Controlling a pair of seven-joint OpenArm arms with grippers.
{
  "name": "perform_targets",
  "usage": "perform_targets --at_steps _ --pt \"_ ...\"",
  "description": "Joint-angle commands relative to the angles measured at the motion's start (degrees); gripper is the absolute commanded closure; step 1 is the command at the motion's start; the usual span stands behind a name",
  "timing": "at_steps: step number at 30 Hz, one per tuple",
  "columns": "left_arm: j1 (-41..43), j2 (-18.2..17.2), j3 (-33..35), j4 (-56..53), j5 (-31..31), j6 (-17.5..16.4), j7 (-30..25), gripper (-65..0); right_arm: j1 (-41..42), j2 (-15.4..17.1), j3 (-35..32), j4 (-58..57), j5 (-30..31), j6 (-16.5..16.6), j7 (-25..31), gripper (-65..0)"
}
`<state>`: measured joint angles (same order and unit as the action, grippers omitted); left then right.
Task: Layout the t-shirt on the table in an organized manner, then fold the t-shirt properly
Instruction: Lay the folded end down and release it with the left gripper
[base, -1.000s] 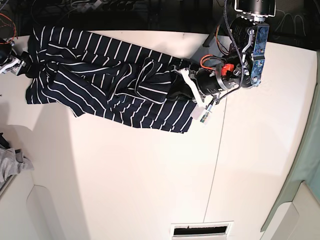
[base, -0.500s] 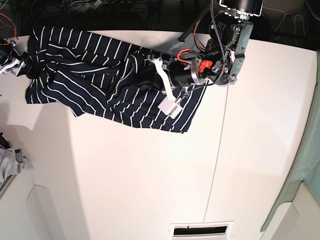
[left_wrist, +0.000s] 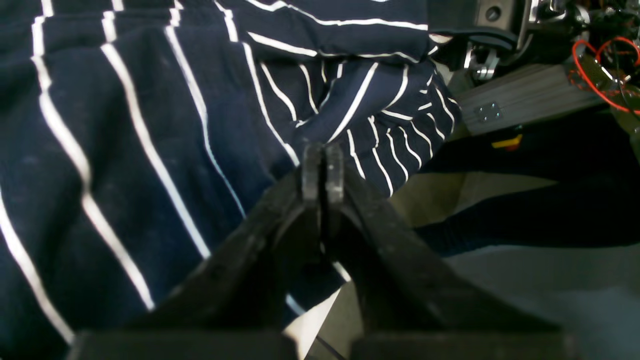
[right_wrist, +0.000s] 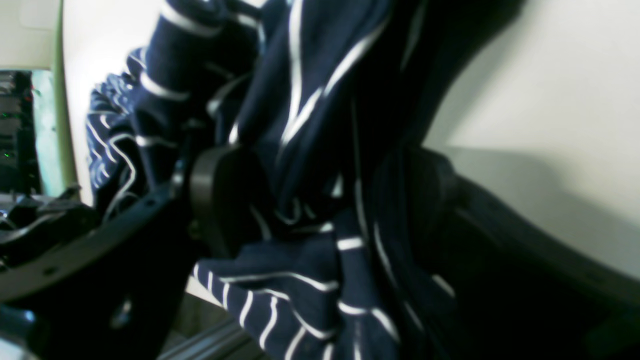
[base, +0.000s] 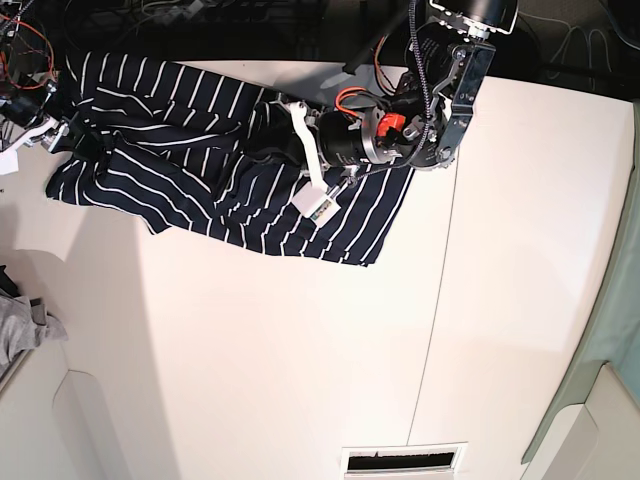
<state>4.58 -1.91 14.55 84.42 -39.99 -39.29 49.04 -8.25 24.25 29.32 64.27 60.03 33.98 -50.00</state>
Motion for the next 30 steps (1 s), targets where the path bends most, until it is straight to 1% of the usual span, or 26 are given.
perform_targets --at_steps 1,4,7,12,15,19,21,25,30 --pt "-0.7 0.3 0.0 1.0 -1.2 -0.7 -1.2 0.0 0.1 0.3 0.3 0.5 0.0 0.4 -0.4 -44.9" --pt "-0.8 0.3 0.0 1.0 -1.2 -0.7 -1.2 0.0 0.1 -0.6 0.3 0.5 -0.3 0.5 -0.4 -44.9" --pt "-0.8 0.1 0.0 1.0 -1.1 -0.7 -0.9 0.0 0.1 -0.1 0.3 0.5 -1.6 0.3 -0.5 -44.9" --pt "-0.7 0.2 0.1 2.5 -1.1 -0.7 3.1 0.0 0.1 3.5 0.7 0.5 -0.6 0.4 -0.7 -44.9" --pt "-0.6 0.1 0.1 4.9 -1.1 -0.7 3.1 0.0 0.1 5.6 0.7 0.5 1.2 0.8 -2.4 -44.9" --pt "-1.2 0.2 0.1 7.2 -1.1 -0.7 3.1 0.0 0.2 7.3 0.7 0.5 2.6 1.4 -3.9 -44.9" --pt "-1.4 0.2 0.1 7.2 -1.1 -0.7 3.1 0.0 0.1 7.6 0.7 0.5 3.5 1.5 -4.0 -44.9" --pt "-1.4 0.2 0.1 7.2 -0.9 -0.7 3.1 0.0 0.2 7.6 0.7 0.5 7.8 2.5 -7.5 -44.9" --pt "-1.4 0.1 0.1 7.2 1.8 -0.7 3.1 0.0 0.2 7.1 0.7 0.5 8.5 2.8 -7.5 -44.9"
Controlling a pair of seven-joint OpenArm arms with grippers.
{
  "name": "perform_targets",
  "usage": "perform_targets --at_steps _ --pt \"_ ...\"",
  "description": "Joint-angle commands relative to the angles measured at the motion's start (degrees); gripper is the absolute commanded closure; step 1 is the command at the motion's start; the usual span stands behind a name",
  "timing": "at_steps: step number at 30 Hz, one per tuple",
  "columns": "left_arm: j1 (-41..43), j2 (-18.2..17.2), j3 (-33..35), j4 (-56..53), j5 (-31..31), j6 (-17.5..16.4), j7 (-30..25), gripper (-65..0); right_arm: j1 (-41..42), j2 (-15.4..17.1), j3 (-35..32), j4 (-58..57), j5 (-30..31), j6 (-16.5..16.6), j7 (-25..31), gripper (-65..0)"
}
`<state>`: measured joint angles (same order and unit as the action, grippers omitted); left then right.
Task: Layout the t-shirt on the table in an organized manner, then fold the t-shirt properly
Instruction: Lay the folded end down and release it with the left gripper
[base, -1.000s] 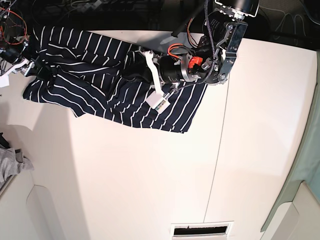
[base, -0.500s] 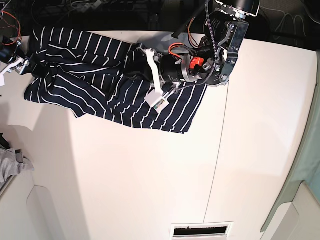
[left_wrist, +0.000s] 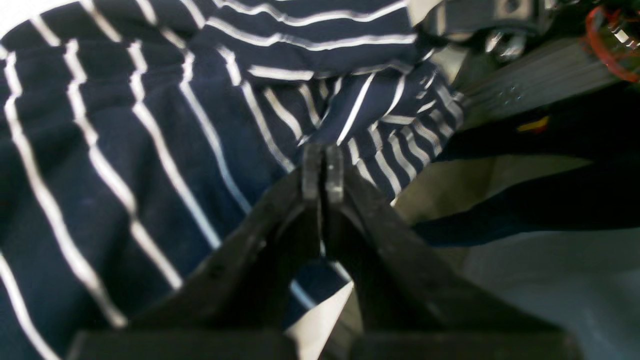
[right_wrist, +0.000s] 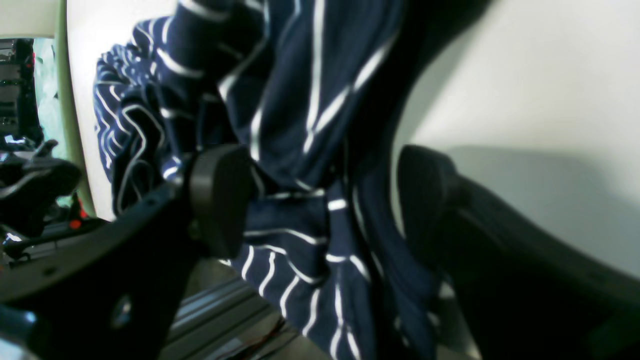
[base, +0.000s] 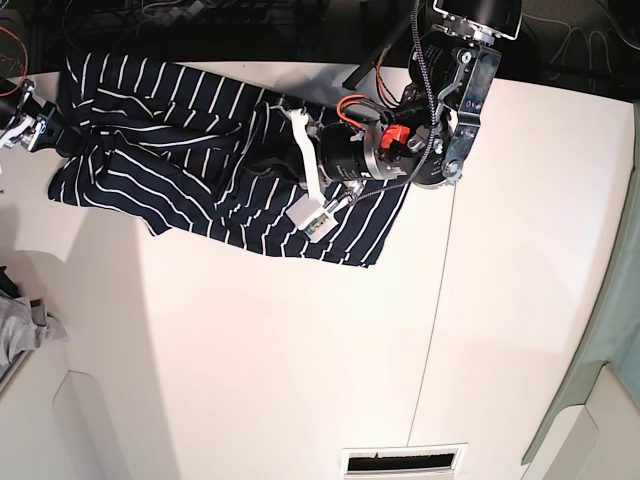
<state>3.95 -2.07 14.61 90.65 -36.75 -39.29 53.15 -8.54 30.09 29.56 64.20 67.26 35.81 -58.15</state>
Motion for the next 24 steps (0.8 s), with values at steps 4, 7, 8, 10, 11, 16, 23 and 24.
perform_targets --at_steps 4,7,8,10,11,16,23,24 --pt "-0.8 0.1 0.0 1.0 -1.4 -0.7 -1.3 0.0 0.4 0.0 0.4 0.6 1.1 0.9 0.6 -44.9" --pt "-0.8 0.2 0.0 1.0 -1.6 -0.7 -1.7 0.0 0.4 -1.4 0.4 0.6 0.6 0.9 0.7 -44.9" --pt "-0.8 0.2 0.0 1.0 -1.6 -0.7 -1.7 0.0 0.4 -1.9 0.4 0.6 0.6 0.9 0.7 -44.9" --pt "-0.8 0.2 0.0 1.0 -1.6 -0.7 -1.7 0.0 0.5 -2.9 0.4 0.6 0.2 0.9 0.9 -44.9" --pt "-0.8 0.1 0.0 1.0 -1.5 -0.7 -1.7 0.0 0.6 -3.5 0.3 0.6 -0.8 0.9 1.3 -44.9" --pt "-0.8 0.1 0.0 1.0 -1.5 -0.7 -1.7 0.0 0.6 -5.7 -0.5 0.6 -4.1 0.4 3.8 -44.9" --pt "-0.8 0.1 0.0 1.0 -1.6 -0.7 -1.7 0.0 1.0 -7.8 -0.9 0.6 -8.3 0.0 7.4 -44.7" --pt "-0.8 0.1 0.0 1.0 -1.6 -0.7 -1.7 0.0 1.4 -8.1 -0.9 0.6 -8.9 0.0 7.4 -44.4"
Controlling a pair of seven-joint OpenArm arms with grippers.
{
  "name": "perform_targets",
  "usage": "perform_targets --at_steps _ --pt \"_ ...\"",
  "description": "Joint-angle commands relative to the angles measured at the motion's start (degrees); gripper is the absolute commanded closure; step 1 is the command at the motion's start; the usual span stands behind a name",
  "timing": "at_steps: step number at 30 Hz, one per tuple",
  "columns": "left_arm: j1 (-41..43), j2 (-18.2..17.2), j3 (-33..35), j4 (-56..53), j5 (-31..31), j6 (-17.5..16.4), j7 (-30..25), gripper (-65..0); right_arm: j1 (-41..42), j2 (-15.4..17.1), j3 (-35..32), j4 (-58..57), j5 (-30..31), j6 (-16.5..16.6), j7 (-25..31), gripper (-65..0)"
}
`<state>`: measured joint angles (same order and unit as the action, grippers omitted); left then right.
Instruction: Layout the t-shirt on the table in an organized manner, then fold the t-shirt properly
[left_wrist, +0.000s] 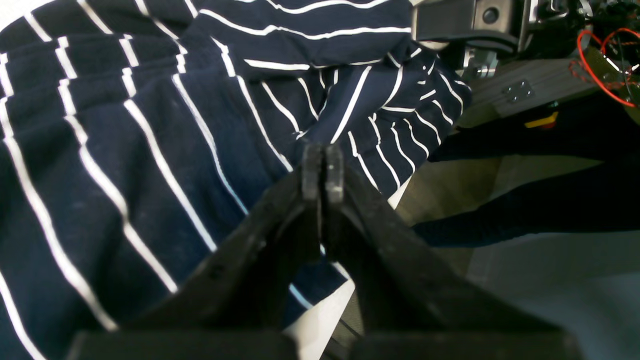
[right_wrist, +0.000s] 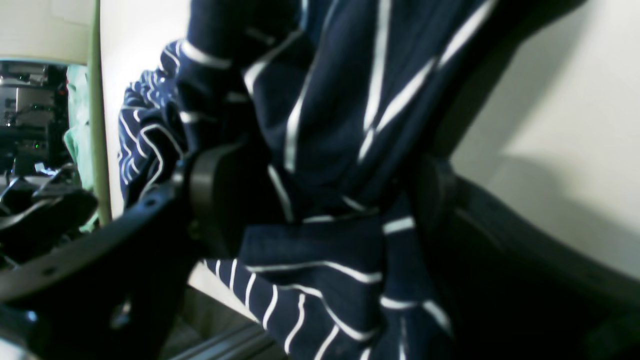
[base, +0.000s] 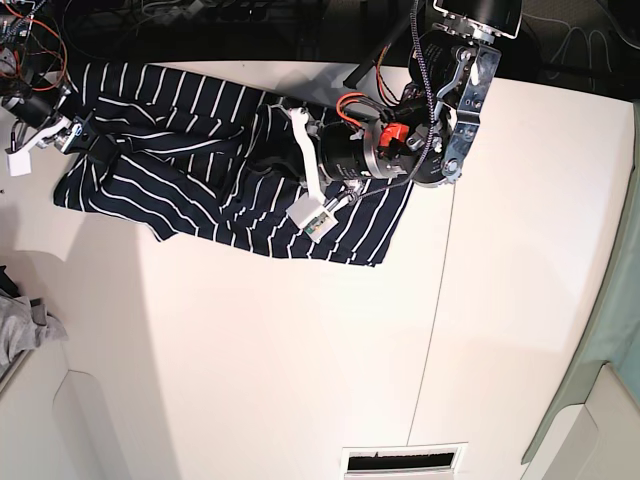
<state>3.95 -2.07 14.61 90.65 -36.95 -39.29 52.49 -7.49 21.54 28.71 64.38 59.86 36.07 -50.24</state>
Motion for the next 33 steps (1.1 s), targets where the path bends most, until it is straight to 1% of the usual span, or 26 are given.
perform_targets --at_steps 1,2,6,8,11,13,17,22,26,29,31,33 --pt "-0.7 0.1 0.0 1.0 -1.4 -0.7 -1.0 0.0 0.6 0.3 -0.2 0.4 -2.0 -0.3 -0.5 -41.9" --pt "-0.7 0.2 0.0 1.0 -1.5 -0.7 -1.0 0.0 0.9 0.2 -0.5 0.4 -2.1 -0.3 -0.2 -37.0" --pt "-0.8 0.1 0.0 1.0 -4.2 -0.7 -1.0 0.0 1.6 0.2 -2.4 0.4 -2.1 -0.3 3.4 -12.1" --pt "-0.9 0.1 0.0 1.0 -5.3 -0.7 -1.0 0.0 2.1 0.2 -3.0 0.4 -2.9 -0.3 4.3 0.0" --pt "-1.0 0.1 -0.1 1.0 -5.6 -0.7 -0.9 0.0 3.3 0.3 -2.8 0.4 -5.8 -0.3 4.2 0.0" --pt "-1.1 -0.2 -0.1 1.0 -5.7 -0.7 0.1 0.0 4.1 0.9 -2.7 0.4 -6.6 -0.3 4.2 0.0" --pt "-1.1 -2.4 -2.0 2.3 -6.9 -0.7 0.1 0.0 4.3 3.7 -1.9 0.4 -5.7 -0.3 4.4 0.0" --pt "-1.1 -6.1 -10.0 4.3 -7.3 -0.7 -0.1 0.0 4.3 8.1 -0.6 0.5 -4.1 -0.3 4.3 0.0" --pt "-0.9 -7.7 -15.5 3.3 -3.3 -0.7 -2.3 0.0 4.3 10.2 -0.6 1.0 -0.9 -0.3 3.3 0.0" --pt "-0.9 -8.0 -17.2 -0.6 -0.1 -0.7 -5.1 0.0 4.3 9.8 -0.6 3.8 1.4 -0.3 1.2 0.0" --pt "-0.9 -7.9 -17.3 -4.3 1.2 -0.7 -7.5 0.0 4.3 8.6 -0.6 7.2 2.3 -0.3 0.2 0.0" --pt "-0.9 -7.6 -17.3 -8.2 2.6 -0.7 -10.0 0.0 4.1 6.7 -0.6 11.5 2.3 -0.3 0.0 0.0"
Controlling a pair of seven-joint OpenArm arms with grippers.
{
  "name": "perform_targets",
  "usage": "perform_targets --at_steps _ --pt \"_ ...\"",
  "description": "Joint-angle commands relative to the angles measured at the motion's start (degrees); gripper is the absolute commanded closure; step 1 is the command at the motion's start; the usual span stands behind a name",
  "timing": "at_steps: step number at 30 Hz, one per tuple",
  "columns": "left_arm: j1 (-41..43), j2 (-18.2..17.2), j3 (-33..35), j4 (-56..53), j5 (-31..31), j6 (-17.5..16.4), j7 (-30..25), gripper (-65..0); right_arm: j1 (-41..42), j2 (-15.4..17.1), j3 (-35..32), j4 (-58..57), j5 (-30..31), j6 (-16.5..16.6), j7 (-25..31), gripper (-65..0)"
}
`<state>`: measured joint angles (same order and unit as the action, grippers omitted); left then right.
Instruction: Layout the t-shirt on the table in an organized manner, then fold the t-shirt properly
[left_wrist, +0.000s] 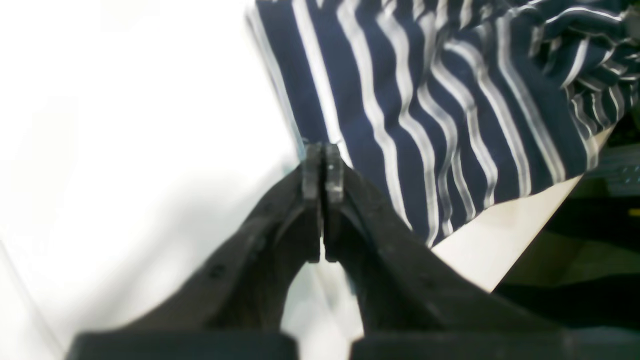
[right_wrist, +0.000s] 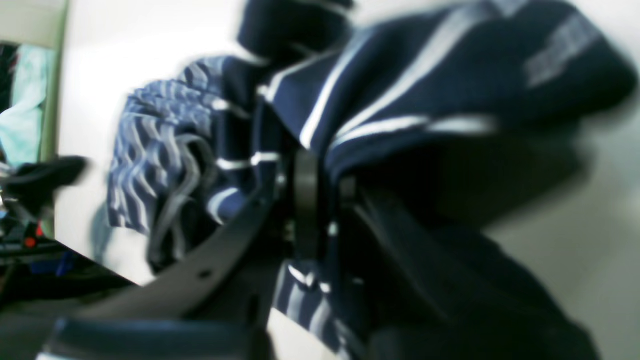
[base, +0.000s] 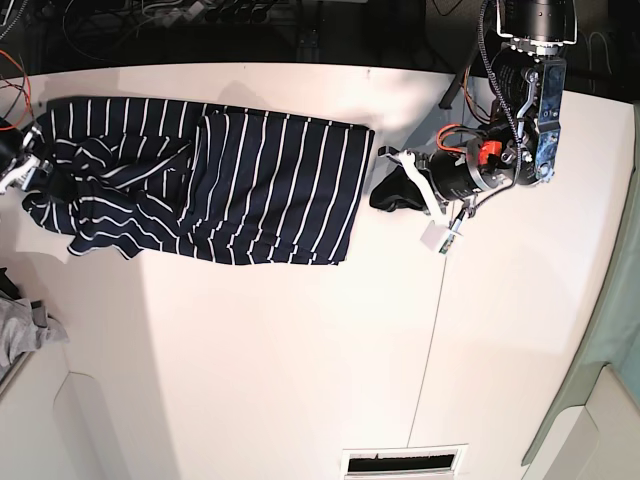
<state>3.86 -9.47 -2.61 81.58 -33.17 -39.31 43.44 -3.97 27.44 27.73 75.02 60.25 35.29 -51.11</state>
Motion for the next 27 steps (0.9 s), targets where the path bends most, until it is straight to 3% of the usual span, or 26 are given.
perform_targets --at_steps 1,8,13,19,20,22,23,24,27 --pt "-0.8 0.0 0.0 -0.8 -0.2 -0.7 -1.9 0.0 0.6 -0.2 0.4 3.1 1.8 0.5 0.9 0.0" --pt "-0.9 1.0 0.0 -8.7 1.3 -0.7 -3.6 0.0 0.7 -9.9 -2.7 18.6 -0.9 0.0 1.3 0.0" --pt "-0.8 1.4 0.0 -9.9 1.2 -0.7 -3.6 0.0 1.0 -15.3 -12.0 20.9 -5.4 0.0 3.9 0.0" --pt "-0.9 1.4 0.0 -9.9 0.8 -0.7 -3.6 0.0 2.7 -22.2 -25.6 19.8 -16.4 -0.2 5.1 0.0" --pt "-0.9 1.4 0.0 -9.9 0.8 -0.7 -3.6 0.0 2.8 -23.0 -27.7 19.6 -17.7 -0.4 5.1 -5.0" --pt "-0.8 1.4 0.0 -9.9 0.9 -0.7 -3.6 0.0 2.9 -24.3 -31.2 19.5 -20.2 -0.6 5.1 -29.6" --pt "-0.9 1.4 0.0 -9.9 0.9 -0.7 -3.6 0.0 2.8 -25.0 -32.5 19.5 -21.3 -0.6 5.4 -39.6" --pt "-0.9 1.4 0.0 -9.9 0.9 -0.7 -3.6 0.0 2.9 -25.7 -33.7 19.5 -22.4 -0.6 5.9 -45.4" --pt "-0.9 1.4 0.0 -9.9 0.8 -0.7 -3.5 0.0 3.2 -27.4 -36.1 19.6 -22.5 -0.6 6.3 -45.1"
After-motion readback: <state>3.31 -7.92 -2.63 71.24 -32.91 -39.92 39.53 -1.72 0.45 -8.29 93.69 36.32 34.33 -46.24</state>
